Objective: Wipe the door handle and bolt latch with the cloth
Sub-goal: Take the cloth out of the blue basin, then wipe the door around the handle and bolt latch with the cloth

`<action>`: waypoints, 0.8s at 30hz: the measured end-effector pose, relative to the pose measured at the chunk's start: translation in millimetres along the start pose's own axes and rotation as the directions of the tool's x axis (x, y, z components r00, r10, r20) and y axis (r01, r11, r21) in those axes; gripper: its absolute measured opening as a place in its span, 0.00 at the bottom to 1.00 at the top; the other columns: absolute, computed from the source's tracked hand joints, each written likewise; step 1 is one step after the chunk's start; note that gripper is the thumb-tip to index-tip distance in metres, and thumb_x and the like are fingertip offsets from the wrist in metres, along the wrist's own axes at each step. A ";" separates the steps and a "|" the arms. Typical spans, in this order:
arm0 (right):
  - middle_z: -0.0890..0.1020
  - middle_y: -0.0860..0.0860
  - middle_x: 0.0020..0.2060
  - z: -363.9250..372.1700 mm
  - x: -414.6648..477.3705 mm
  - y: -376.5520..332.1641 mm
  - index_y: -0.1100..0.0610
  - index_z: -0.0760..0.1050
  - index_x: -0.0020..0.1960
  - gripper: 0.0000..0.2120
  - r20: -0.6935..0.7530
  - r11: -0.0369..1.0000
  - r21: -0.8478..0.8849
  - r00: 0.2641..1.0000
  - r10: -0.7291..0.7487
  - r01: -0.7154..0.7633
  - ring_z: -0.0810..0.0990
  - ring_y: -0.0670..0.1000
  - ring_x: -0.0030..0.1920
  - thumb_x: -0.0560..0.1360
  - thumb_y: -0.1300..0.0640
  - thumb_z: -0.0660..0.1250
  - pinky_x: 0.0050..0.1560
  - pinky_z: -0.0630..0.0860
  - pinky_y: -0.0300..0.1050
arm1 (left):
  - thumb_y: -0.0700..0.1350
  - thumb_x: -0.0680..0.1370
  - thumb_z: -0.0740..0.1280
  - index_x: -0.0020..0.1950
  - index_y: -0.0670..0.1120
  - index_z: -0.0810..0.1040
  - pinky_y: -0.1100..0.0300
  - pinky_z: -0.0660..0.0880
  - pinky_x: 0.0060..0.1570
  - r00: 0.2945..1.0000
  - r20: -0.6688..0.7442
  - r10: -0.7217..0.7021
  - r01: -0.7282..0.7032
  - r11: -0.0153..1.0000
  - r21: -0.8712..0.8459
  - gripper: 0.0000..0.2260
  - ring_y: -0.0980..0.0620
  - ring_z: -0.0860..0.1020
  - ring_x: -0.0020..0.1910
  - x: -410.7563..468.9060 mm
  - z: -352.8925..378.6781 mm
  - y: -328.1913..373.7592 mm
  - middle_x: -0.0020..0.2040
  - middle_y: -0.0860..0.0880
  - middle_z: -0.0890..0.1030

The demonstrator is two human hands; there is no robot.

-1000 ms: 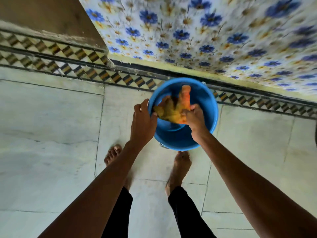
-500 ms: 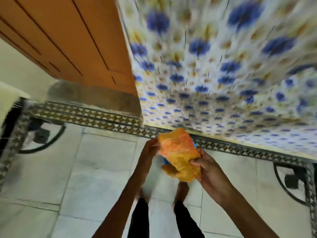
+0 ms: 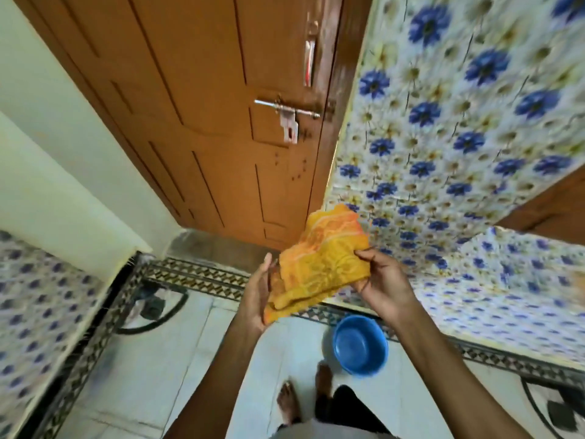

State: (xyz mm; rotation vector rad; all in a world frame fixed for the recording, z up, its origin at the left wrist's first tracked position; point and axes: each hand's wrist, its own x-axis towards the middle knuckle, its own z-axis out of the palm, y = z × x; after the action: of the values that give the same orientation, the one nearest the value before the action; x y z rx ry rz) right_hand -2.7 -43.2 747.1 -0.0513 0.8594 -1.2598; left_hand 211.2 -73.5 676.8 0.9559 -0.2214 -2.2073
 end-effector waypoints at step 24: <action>0.84 0.50 0.51 172.9 188.8 -3.7 0.51 0.79 0.56 0.15 0.035 0.697 -0.629 0.909 -0.416 0.343 0.83 0.51 0.51 0.79 0.67 0.60 0.44 0.81 0.42 | 0.29 0.72 0.73 0.61 0.49 0.75 0.59 0.78 0.49 0.784 -0.070 0.617 -0.345 0.526 0.777 0.23 0.49 0.81 0.55 93.6 27.9 275.9 0.57 0.49 0.82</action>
State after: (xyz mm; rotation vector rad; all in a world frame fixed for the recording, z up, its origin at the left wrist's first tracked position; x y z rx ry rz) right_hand 104.9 -274.6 768.0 -0.7406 1.3948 -1.3125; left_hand 297.3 -341.8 756.1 1.4597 -1.1477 -1.3451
